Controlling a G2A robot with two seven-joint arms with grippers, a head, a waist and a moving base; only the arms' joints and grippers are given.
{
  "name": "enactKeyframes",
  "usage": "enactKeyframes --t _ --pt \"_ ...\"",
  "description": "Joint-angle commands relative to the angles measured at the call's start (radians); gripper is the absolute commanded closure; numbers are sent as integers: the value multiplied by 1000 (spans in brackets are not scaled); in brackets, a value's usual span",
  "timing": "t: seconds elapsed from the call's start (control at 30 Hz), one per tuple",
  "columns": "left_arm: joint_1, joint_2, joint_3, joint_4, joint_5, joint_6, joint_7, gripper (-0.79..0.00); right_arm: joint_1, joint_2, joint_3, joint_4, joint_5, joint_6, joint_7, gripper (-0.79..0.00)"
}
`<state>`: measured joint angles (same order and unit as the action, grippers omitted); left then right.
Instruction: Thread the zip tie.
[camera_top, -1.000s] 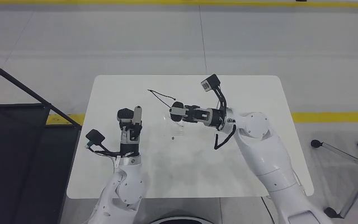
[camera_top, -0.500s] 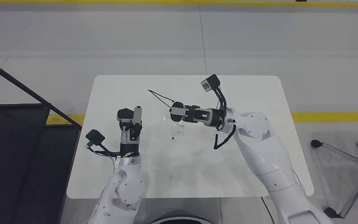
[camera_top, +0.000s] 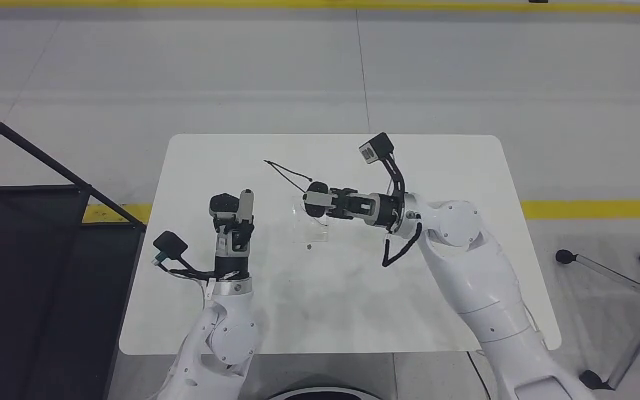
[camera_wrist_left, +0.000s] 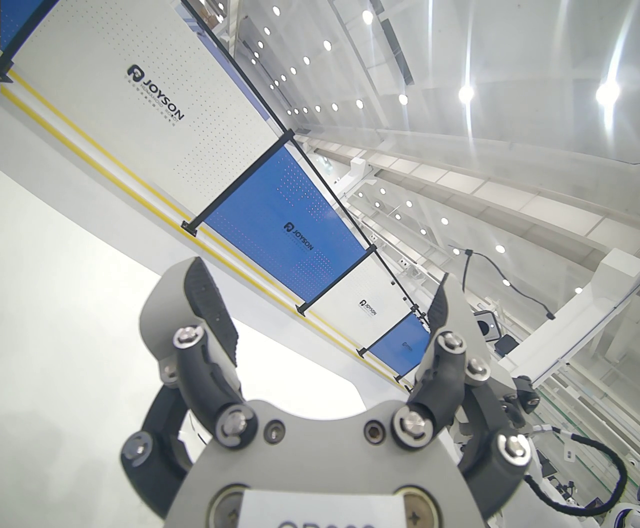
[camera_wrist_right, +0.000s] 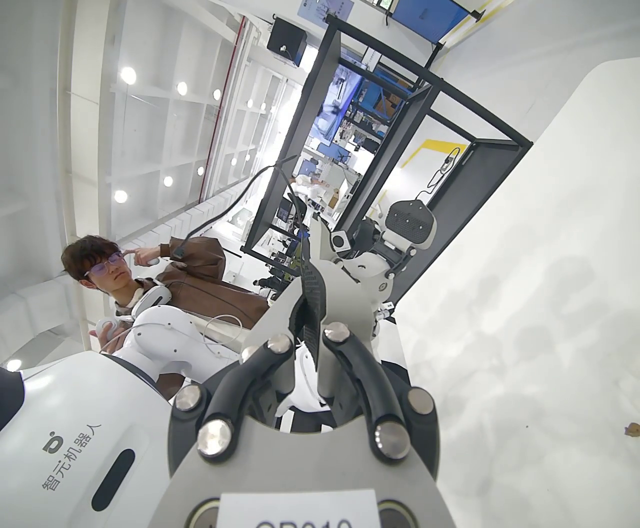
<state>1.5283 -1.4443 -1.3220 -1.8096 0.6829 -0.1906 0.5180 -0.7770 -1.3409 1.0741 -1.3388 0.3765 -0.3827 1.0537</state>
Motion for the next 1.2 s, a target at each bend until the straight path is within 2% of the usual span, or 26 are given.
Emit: enactKeyframes --t 0.0,1.17 --pt "0 0 0 0 0 0 0 -785 -3 0 0 -2 0 2 -4 0" --pt "0 0 0 0 0 0 0 -785 -19 0 -2 -16 24 8 -9 0"
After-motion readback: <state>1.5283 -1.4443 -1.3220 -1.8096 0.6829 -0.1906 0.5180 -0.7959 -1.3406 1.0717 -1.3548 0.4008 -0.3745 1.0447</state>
